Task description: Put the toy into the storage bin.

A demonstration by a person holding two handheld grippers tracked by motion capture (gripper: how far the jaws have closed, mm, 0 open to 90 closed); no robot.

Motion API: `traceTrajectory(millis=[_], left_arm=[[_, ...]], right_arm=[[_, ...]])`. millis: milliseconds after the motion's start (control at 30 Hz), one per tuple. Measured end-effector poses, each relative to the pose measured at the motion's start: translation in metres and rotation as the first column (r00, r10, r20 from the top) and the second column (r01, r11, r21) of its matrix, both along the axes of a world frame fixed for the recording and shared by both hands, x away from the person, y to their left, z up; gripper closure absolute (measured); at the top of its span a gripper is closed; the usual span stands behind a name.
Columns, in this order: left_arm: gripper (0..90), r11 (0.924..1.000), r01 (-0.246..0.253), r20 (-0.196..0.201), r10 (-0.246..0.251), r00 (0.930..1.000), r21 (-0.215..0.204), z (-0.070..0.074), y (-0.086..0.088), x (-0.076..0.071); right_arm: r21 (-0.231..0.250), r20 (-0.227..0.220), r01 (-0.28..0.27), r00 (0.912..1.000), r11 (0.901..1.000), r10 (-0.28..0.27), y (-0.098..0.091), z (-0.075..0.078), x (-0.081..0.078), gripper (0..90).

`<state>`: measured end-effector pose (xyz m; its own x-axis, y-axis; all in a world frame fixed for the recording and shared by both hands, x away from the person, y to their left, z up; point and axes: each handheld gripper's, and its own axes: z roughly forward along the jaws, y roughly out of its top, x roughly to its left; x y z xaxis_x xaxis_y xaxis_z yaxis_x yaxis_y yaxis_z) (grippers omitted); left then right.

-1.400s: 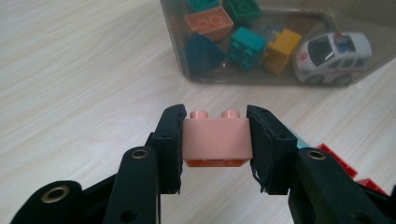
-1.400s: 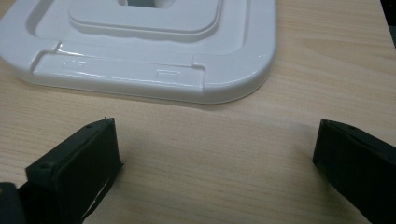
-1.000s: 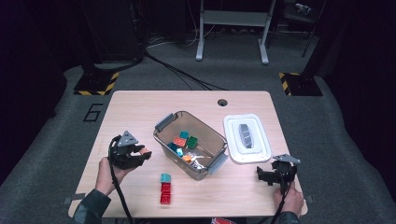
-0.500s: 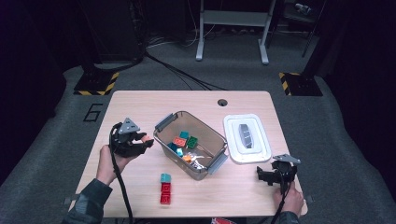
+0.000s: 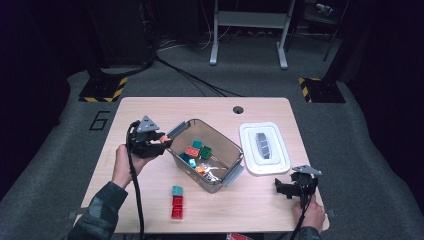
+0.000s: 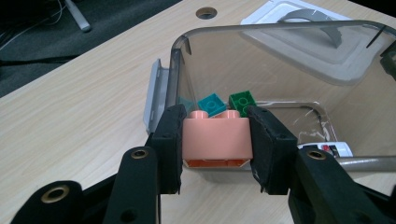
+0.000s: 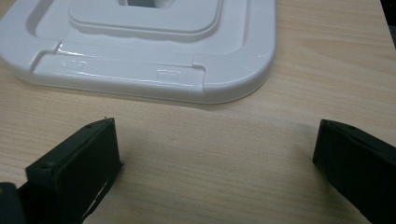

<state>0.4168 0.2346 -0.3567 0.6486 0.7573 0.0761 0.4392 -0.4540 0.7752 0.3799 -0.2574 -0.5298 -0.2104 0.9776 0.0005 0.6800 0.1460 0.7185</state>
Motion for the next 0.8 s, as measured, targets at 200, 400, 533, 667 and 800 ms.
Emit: traceTrajectory(millis=[200, 400, 533, 667, 800], left_arm=[[58.5, 1.0, 0.004, -0.013, -0.004, 0.9999, 0.005, -0.003, -0.01, 0.009], [58.4, 0.9998, 0.016, -0.041, -0.015, 0.999, 0.013, -0.012, -0.02, 0.016], [58.4, 0.9988, 0.039, -0.072, -0.037, 0.9967, 0.03, -0.021, -0.025, 0.018], [58.4, 0.9984, 0.045, -0.096, -0.041, 0.9946, 0.035, -0.029, -0.029, 0.02], [58.4, 0.9974, 0.059, -0.118, -0.053, 0.9916, 0.043, -0.034, -0.03, 0.021]], right_arm=[[0.0, 0.001, 0.0, 1.0, 1.0, 0.0, 0.0, 0.0, 0.0, 0.0], [0.0, 0.0, 0.0, 1.0, 1.0, 0.0, 0.0, 0.0, 0.0, 0.0], [0.0, 0.0, 0.0, 1.0, 1.0, 0.0, 0.0, 0.0, 0.0, 0.0], [0.0, 0.0, 0.0, 1.0, 1.0, 0.0, 0.0, 0.0, 0.0, 0.0], [0.0, 0.0, 0.0, 1.0, 1.0, 0.0, 0.0, 0.0, 0.0, 0.0]])
